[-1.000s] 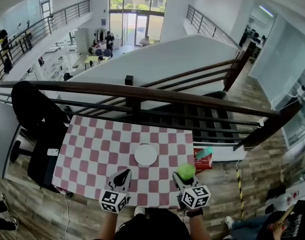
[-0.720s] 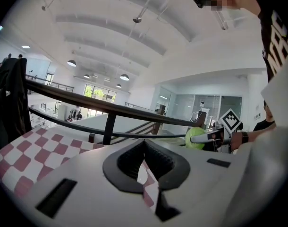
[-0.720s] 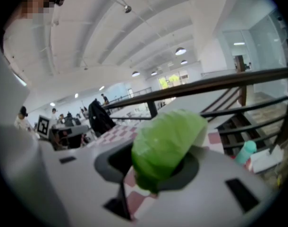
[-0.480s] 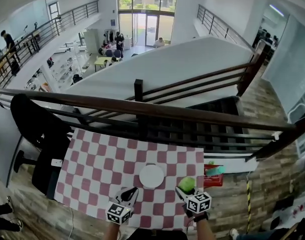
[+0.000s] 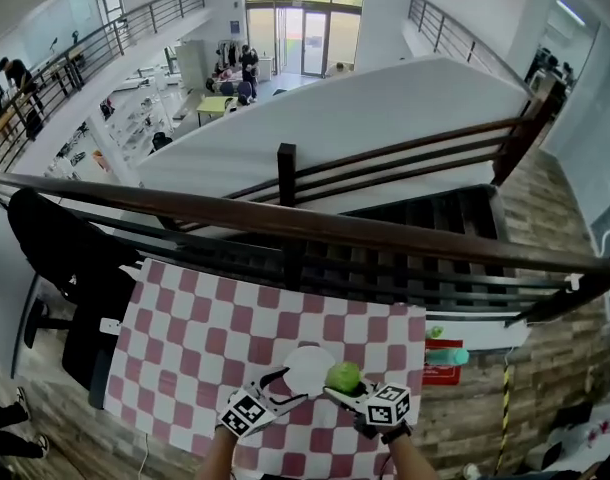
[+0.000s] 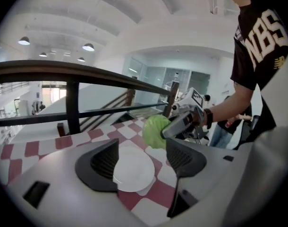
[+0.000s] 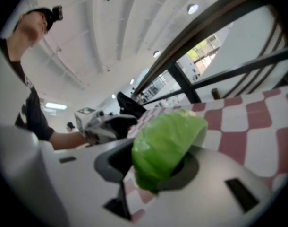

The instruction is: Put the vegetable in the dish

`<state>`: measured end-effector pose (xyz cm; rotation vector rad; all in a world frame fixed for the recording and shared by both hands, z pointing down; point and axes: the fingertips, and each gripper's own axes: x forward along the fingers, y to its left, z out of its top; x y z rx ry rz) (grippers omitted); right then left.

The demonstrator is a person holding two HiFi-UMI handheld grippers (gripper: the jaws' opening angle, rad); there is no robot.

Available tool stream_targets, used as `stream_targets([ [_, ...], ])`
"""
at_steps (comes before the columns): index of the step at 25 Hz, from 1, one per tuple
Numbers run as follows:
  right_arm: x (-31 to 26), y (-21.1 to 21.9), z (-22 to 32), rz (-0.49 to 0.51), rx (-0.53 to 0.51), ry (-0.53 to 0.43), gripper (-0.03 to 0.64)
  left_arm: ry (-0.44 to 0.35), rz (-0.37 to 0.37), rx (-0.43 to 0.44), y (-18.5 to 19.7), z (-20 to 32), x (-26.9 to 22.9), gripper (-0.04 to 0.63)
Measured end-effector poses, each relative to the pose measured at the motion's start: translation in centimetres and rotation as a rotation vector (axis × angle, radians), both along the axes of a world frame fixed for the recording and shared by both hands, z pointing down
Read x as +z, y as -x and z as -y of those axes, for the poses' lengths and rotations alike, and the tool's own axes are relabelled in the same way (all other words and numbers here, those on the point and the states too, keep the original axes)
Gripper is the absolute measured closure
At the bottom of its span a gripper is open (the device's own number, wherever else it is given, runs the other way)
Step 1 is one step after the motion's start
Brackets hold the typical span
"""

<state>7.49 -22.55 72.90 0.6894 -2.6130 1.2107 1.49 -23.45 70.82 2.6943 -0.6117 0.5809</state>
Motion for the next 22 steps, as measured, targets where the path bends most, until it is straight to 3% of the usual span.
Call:
stream_targets([
  [3, -2.3, 1.8, 0.4, 0.297, -0.120, 0.098, 0.474, -0.046, 0.087, 0.137, -1.3, 0.1, 0.6, 0.178],
  [5, -3.3, 2.6, 0.3, 0.407, -0.210, 0.141, 0.474, -0.089, 0.112, 0.188, -2.0, 0.2, 0.4, 0.095],
  [10, -4.2, 4.4, -1.1, 0.444, -0.402, 0.138, 0.474, -0.206, 0.175, 0.303, -4.1, 0.4, -0.1, 0.064],
  [17, -4.9, 5.6, -2.1, 0.548, -0.496, 0.145, 0.474, -0.199, 0.188, 0.452, -5.3, -1.8, 0.6, 0.077],
  [22, -5.0, 6.1, -1.6, 0.615, -0.483, 0.189, 0.474, -0.111, 0.172, 0.449, -4.7, -1.6, 1.0, 0.106],
])
